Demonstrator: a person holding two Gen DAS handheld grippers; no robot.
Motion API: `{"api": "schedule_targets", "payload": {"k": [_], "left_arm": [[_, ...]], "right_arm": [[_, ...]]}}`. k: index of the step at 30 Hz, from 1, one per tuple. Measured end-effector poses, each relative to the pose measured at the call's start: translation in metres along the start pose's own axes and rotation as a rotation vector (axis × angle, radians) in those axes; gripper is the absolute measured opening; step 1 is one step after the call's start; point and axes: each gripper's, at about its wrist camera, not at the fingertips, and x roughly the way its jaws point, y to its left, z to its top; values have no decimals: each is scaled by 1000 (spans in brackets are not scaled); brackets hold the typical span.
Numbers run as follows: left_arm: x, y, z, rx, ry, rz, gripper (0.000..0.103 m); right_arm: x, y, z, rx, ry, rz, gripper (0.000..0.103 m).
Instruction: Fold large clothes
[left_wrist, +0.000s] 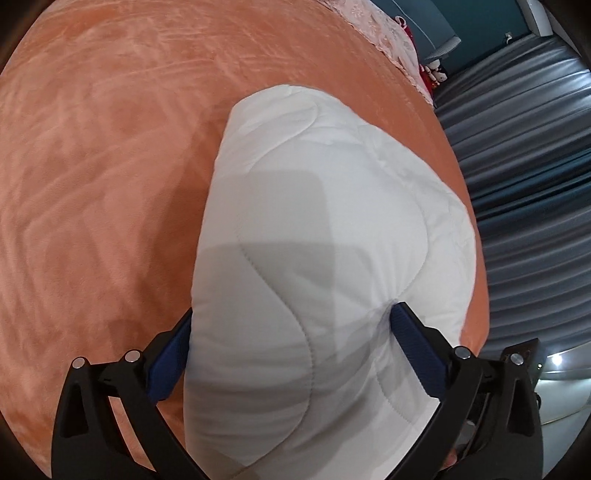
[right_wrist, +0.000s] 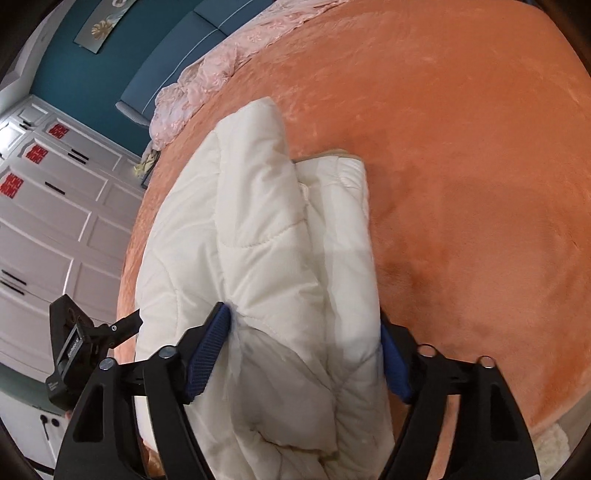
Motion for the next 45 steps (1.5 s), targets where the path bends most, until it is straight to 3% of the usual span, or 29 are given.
{"api": "schedule_targets", "payload": {"k": [1, 2, 3, 4, 7, 10, 13, 16, 18, 20, 23, 25, 28, 32, 35, 36, 37, 39, 45], "left_arm": [[-3, -3, 0, 7, -12, -2, 84], [-7, -5, -1, 22, -21, 1, 80], [-13, -10, -1, 53, -38, 9, 69], [-21, -17, -1, 92, -61, 21, 59], [-41, -31, 4, 189, -130, 43, 46], [-68, -42, 16, 274, -229, 55, 43], [-93, -41, 40, 313, -331, 75, 43], [-105, -27, 66, 310, -344, 106, 43], [-109, -12, 75, 300, -307, 103, 45], [-105, -2, 74, 301, -273, 93, 48], [-83, 19, 60, 305, -215, 164, 55], [-75, 38, 57, 248, -201, 168, 61], [-80, 56, 57, 188, -209, 129, 66], [-76, 57, 54, 199, -204, 142, 69], [-73, 62, 53, 201, -219, 149, 69], [-73, 64, 54, 205, -236, 147, 68], [-72, 64, 58, 215, -248, 150, 65], [-73, 60, 61, 239, -274, 169, 61], [-86, 64, 97, 250, -365, 212, 51]], "right_arm": [[-1, 7, 1, -21, -5, 16, 37], [-5, 15, 0, -53, -21, -4, 31], [-9, 30, 0, -120, -42, -41, 24], [-13, 42, 0, -168, -62, -66, 22], [-28, 94, 1, -341, -163, -139, 21], [-40, 145, 8, -464, -278, -141, 21], [-32, 174, 28, -489, -304, -96, 21], [-17, 184, 37, -470, -272, -77, 20], [-12, 172, 28, -401, -226, -37, 20], [-2, 153, 15, -349, -179, -32, 25], [32, 121, 0, -251, -51, -32, 39], [37, 108, -7, -198, -29, -9, 57], [43, 99, -13, -163, -13, -15, 72], [67, 87, -17, -63, 77, 74, 74], [80, 84, -18, -26, 93, 118, 61], [82, 87, -17, -33, 87, 125, 47], [81, 97, -14, -71, 68, 118, 37], [81, 119, -9, -163, 35, 77, 29], [95, 191, 16, -398, -105, 2, 24]]}}
